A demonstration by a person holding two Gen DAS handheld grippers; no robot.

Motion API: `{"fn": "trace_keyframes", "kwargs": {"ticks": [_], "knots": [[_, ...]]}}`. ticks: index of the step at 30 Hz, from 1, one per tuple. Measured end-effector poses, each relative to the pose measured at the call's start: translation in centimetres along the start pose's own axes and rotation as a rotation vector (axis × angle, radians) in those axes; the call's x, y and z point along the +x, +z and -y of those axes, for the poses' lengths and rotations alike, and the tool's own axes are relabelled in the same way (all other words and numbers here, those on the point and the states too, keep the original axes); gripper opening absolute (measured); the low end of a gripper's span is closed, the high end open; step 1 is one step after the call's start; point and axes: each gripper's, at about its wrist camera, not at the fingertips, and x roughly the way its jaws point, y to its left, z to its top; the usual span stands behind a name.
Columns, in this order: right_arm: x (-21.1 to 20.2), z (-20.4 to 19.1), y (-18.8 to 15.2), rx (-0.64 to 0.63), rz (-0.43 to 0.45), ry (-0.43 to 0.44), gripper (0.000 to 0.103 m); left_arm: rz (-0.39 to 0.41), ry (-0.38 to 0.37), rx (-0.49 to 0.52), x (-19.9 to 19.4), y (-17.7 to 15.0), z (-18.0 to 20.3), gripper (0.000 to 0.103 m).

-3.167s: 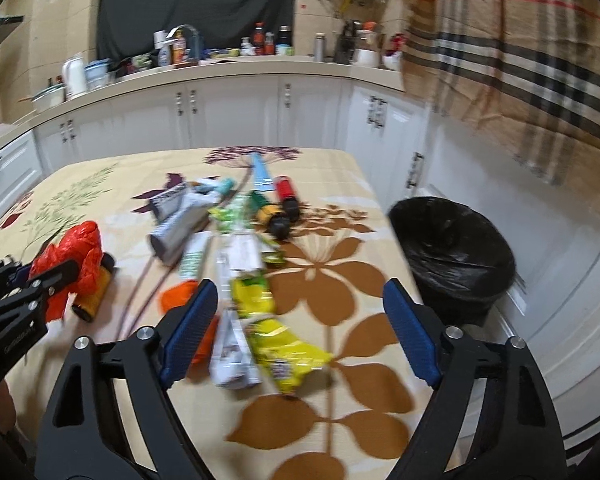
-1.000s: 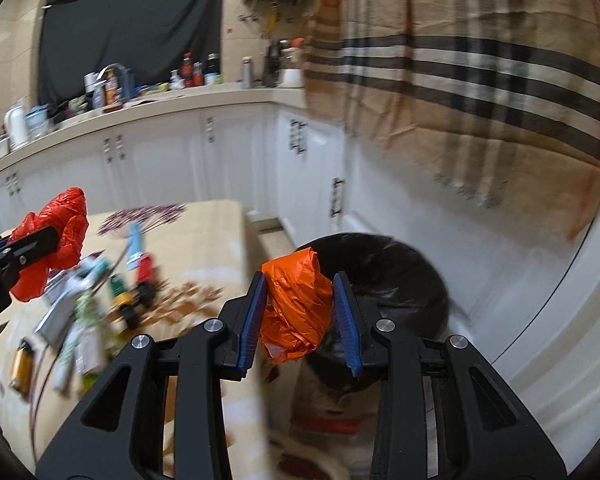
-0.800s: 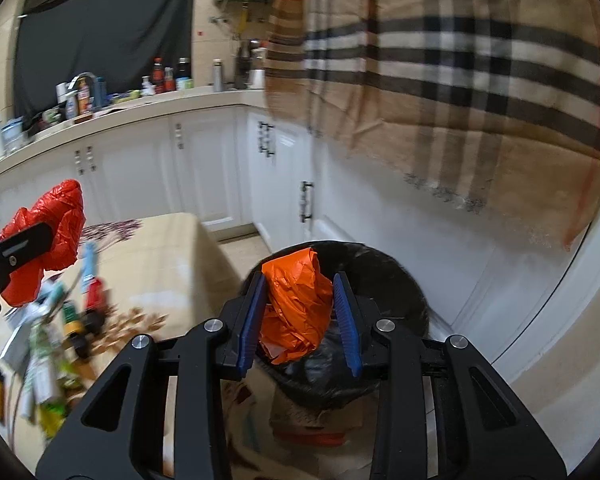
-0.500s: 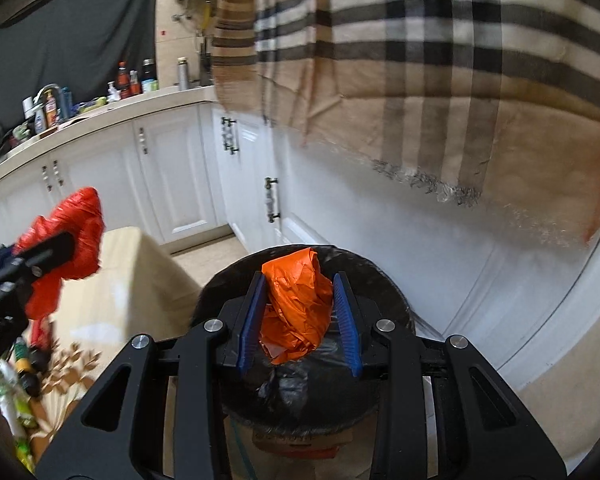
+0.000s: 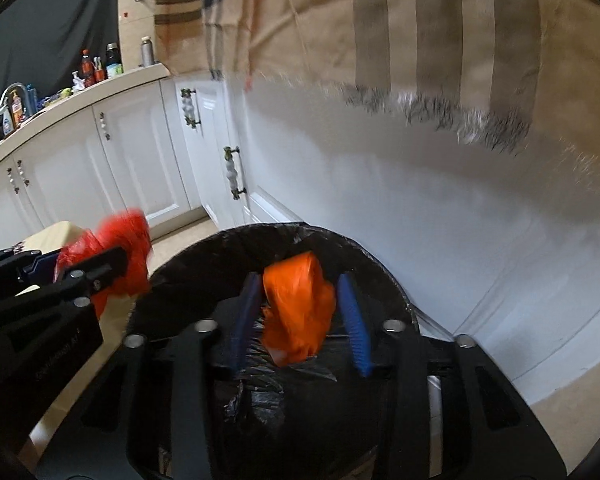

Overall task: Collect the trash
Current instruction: 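Carry both bags over the black bin and open both grippers to drop them, then grasp the gold spray can with the left gripper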

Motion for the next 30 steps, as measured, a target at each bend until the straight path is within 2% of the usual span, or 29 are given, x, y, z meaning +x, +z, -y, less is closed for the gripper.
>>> {"fn": "trace_keyframes", "kwargs": {"ticks": [1,3,6,11,17,23,30], "knots": [[0.4,0.1,0.0,0.007,-0.003,-0.003,0.047,0.003,0.005,-0.009,0.0,0.1,-0.1,0.05],[0.7,0.2,0.1,0.015,-0.002,-0.008,0.048,0.012,0.016,-0.019,-0.1,0.3,-0.4,0.057],[0.4,0.4,0.1,0.026,0.007,-0.016,0.052,0.015,0.029,-0.017,-0.5,0.3,-0.7,0.058],[-1.3,0.5,0.1,0.019,0.013,-0.018,0.052,0.026,0.038,-0.041,-1.9,0.4,-1.9,0.061],[-5.4,-1.1,-0.5,-0.021,0.039,0.013,0.052,0.07,0.059,-0.068,-6.2,-0.8,-3.8,0.063],[-10.3,-2.8,-2.0,-0.043,0.054,0.069,0.053,0.111,0.102,-0.114,-11.8,-3.8,-6.6,0.064],[-15.6,-5.4,-4.3,-0.092,0.068,0.129,0.053,0.157,0.194,-0.175,-17.9,-8.9,-10.6,0.065]]}}
